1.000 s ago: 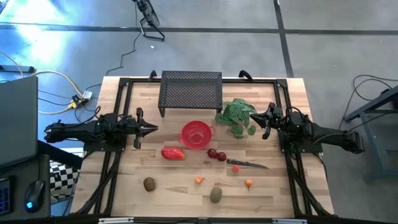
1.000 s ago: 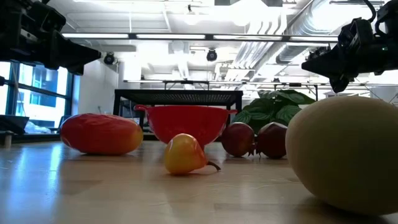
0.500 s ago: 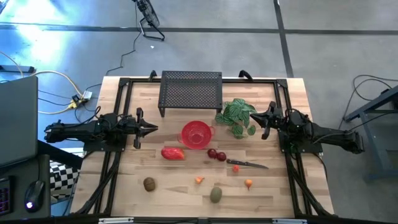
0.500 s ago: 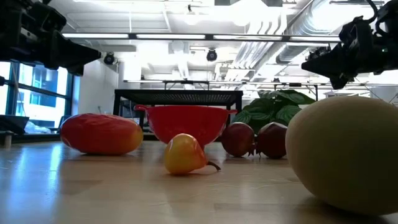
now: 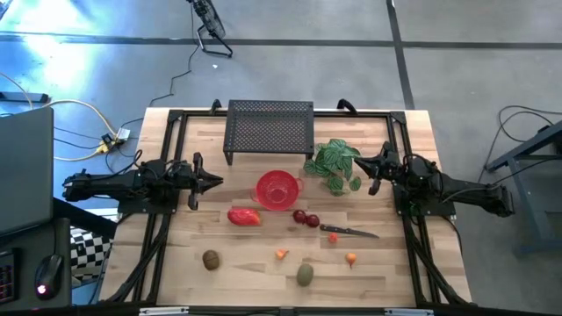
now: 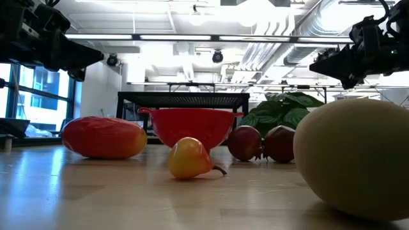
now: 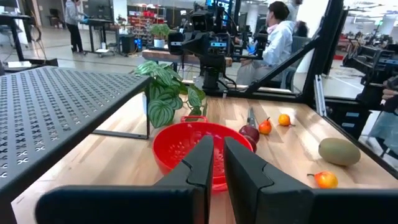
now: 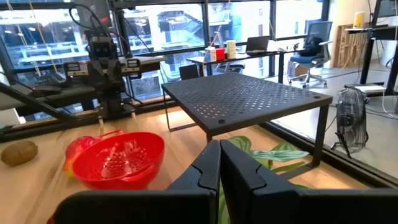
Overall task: Pick & Place Fruit
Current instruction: Put the red strainer bowl on the shelf
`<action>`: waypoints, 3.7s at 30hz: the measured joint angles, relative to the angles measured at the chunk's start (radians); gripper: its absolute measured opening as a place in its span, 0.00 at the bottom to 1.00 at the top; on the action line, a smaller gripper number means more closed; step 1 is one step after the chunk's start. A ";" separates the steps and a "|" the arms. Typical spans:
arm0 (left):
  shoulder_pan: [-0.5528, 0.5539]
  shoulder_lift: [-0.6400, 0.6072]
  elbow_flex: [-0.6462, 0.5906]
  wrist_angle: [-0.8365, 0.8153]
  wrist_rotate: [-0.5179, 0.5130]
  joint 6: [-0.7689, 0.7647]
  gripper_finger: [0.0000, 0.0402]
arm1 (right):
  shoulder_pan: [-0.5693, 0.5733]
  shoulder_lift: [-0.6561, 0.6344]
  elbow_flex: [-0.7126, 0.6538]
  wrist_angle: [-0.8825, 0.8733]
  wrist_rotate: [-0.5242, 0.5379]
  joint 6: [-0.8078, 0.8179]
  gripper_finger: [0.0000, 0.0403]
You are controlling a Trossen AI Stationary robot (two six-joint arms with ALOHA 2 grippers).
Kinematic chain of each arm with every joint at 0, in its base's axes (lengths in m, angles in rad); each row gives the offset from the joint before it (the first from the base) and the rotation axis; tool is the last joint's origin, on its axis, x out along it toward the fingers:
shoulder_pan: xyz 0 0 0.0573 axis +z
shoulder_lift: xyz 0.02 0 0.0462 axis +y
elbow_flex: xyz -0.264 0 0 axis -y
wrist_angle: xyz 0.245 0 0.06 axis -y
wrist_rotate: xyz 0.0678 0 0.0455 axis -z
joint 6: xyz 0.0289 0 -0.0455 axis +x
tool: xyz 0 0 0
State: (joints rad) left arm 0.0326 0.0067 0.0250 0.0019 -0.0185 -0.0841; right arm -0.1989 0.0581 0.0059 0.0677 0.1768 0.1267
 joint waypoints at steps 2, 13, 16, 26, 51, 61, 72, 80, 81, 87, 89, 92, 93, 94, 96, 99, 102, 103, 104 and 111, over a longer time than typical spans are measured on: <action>0.000 0.000 0.000 0.000 0.000 0.000 0.09 | 0.000 0.000 0.000 0.003 0.002 0.050 0.01; 0.000 0.000 0.000 -0.002 0.001 -0.042 0.09 | 0.000 0.000 0.000 0.051 -0.111 0.086 0.01; 0.000 0.000 0.000 -0.001 0.000 -0.083 0.09 | 0.001 0.000 0.000 0.109 -0.207 0.087 0.01; 0.000 0.000 0.000 0.003 -0.001 -0.105 0.09 | 0.001 0.000 0.000 0.287 -0.341 0.082 0.01; 0.000 0.000 0.000 0.004 0.002 -0.089 0.09 | 0.005 0.009 0.000 0.287 -0.195 0.128 0.01; 0.000 0.000 0.000 0.061 0.001 -0.107 0.09 | 0.069 0.149 0.095 0.202 -0.123 0.113 0.01; 0.000 0.057 0.045 0.060 0.001 -0.157 0.09 | 0.094 0.275 0.148 0.068 -0.003 0.053 0.01; 0.000 0.252 0.082 0.196 0.005 -0.159 0.09 | 0.094 0.276 0.150 0.034 0.126 0.071 0.01; 0.000 0.286 0.093 0.209 0.005 -0.158 0.09 | 0.094 0.276 0.150 0.034 0.138 0.071 0.01; 0.000 0.535 0.197 0.214 0.008 -0.147 0.09 | 0.094 0.276 0.150 0.033 0.200 0.071 0.01; -0.003 0.627 0.243 0.212 0.010 -0.112 0.09 | 0.094 0.276 0.150 0.033 0.212 0.071 0.01; -0.022 0.754 0.328 0.213 0.009 -0.028 0.09 | 0.094 0.276 0.150 0.033 0.218 0.071 0.01; -0.030 0.795 0.359 0.207 0.009 0.004 0.09 | 0.094 0.276 0.150 0.033 0.217 0.071 0.01; -0.040 0.831 0.390 0.197 0.009 0.034 0.09 | 0.094 0.276 0.150 0.033 0.218 0.072 0.01; -0.060 0.894 0.456 0.160 0.009 0.089 0.09 | 0.094 0.276 0.150 0.032 0.217 0.079 0.01; -0.087 0.964 0.562 0.053 0.009 0.163 0.09 | 0.094 0.276 0.150 0.032 0.217 0.082 0.01; -0.105 1.018 0.649 -0.067 0.009 0.215 0.09 | 0.094 0.276 0.150 0.030 0.217 0.082 0.01; -0.108 1.032 0.670 -0.099 0.009 0.230 0.09 | 0.094 0.276 0.150 0.030 0.217 0.080 0.01; -0.108 1.046 0.689 -0.119 0.010 0.240 0.09 | 0.094 0.276 0.150 0.030 0.217 0.080 0.01; -0.107 1.115 0.739 -0.106 0.058 0.260 0.09 | 0.094 0.276 0.150 0.029 0.217 0.079 0.01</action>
State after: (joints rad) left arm -0.0742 1.1217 0.7635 -0.1037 0.0391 0.1755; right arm -0.1047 0.3340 0.1562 0.0963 0.3943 0.2058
